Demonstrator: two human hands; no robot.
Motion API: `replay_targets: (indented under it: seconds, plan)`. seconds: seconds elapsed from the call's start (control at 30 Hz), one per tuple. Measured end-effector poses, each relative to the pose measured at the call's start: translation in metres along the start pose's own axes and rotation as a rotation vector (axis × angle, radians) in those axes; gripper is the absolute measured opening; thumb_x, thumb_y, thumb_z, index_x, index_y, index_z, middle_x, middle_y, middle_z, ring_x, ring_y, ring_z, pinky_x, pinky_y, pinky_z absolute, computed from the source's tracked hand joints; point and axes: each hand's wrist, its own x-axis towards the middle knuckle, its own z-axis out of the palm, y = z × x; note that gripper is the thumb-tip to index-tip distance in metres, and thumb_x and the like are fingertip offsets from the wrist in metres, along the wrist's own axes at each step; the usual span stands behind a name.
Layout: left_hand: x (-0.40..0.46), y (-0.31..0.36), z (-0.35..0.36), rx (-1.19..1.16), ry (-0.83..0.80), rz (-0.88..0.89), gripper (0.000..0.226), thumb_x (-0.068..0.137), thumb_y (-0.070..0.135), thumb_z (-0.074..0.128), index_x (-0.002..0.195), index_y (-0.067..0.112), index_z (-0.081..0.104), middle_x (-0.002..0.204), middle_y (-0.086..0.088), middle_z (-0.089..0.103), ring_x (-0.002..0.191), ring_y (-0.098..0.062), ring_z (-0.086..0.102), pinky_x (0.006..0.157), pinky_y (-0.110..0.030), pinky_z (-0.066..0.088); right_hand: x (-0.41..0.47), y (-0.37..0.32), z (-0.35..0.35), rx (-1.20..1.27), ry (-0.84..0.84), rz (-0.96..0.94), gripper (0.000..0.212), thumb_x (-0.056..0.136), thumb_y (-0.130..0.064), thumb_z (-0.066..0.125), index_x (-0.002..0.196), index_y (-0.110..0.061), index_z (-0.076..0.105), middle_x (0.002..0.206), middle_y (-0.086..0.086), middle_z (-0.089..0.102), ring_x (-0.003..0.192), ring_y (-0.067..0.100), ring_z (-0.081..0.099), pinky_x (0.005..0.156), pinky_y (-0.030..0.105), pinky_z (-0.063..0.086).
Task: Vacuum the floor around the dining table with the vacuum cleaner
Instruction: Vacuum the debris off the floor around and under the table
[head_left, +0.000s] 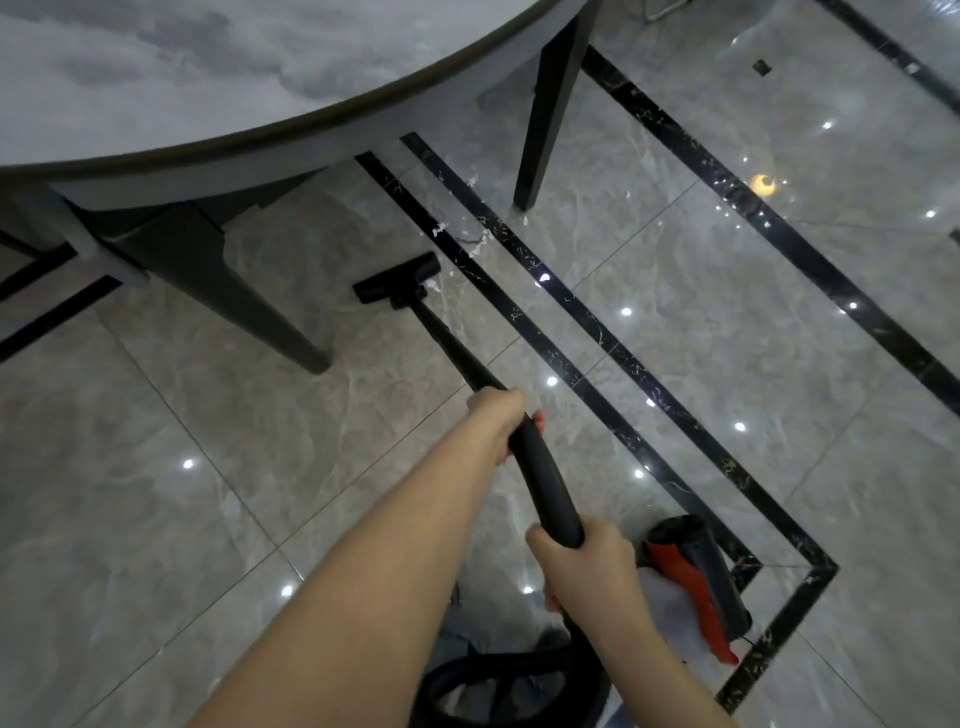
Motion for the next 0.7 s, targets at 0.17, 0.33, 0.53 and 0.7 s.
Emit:
replay_targets:
  seconds: [0.17, 0.33, 0.53, 0.7]
  plan:
    - [-0.020, -0.067, 0.058, -0.085, -0.020, -0.061, 0.034, 0.102, 0.020, 0.049, 0.132, 0.011, 0.038, 0.101, -0.016, 0.058, 0.053, -0.014, 0.058, 0.044, -0.022, 0.051, -0.029, 0.058, -0.037, -0.039, 0.076, 0.147, 0.014, 0.074, -0.025, 0.071, 0.067, -0.013, 0.066, 0.056, 0.012, 0.068, 0.062, 0.033, 0.070, 0.065, 0.045, 0.061]
    - [-0.039, -0.098, 0.095, -0.117, -0.050, -0.066, 0.035, 0.102, 0.018, 0.045, 0.134, 0.012, 0.033, 0.096, -0.013, 0.056, 0.053, -0.013, 0.056, 0.041, -0.021, 0.049, -0.037, 0.088, -0.071, -0.070, 0.036, 0.225, 0.020, 0.081, -0.021, 0.074, 0.071, -0.005, 0.069, 0.054, 0.008, 0.065, 0.050, 0.017, 0.063, 0.051, 0.025, 0.047]
    - [-0.032, -0.082, 0.087, -0.161, -0.009, -0.010, 0.038, 0.101, 0.021, 0.048, 0.134, 0.004, 0.044, 0.066, -0.006, 0.055, 0.045, -0.011, 0.051, 0.045, -0.022, 0.049, -0.018, 0.082, -0.085, -0.191, -0.005, 0.005, 0.017, 0.079, -0.022, 0.068, 0.070, -0.009, 0.063, 0.054, 0.007, 0.060, 0.051, 0.023, 0.061, 0.053, 0.033, 0.053]
    - [-0.033, -0.055, 0.070, -0.261, 0.015, 0.024, 0.033, 0.102, 0.021, 0.047, 0.131, 0.005, 0.049, 0.069, -0.006, 0.054, 0.052, -0.012, 0.050, 0.051, -0.023, 0.048, 0.004, 0.056, -0.094, -0.281, -0.072, -0.151, 0.018, 0.083, -0.026, 0.066, 0.070, -0.017, 0.057, 0.057, -0.003, 0.056, 0.048, 0.013, 0.056, 0.047, 0.029, 0.051]
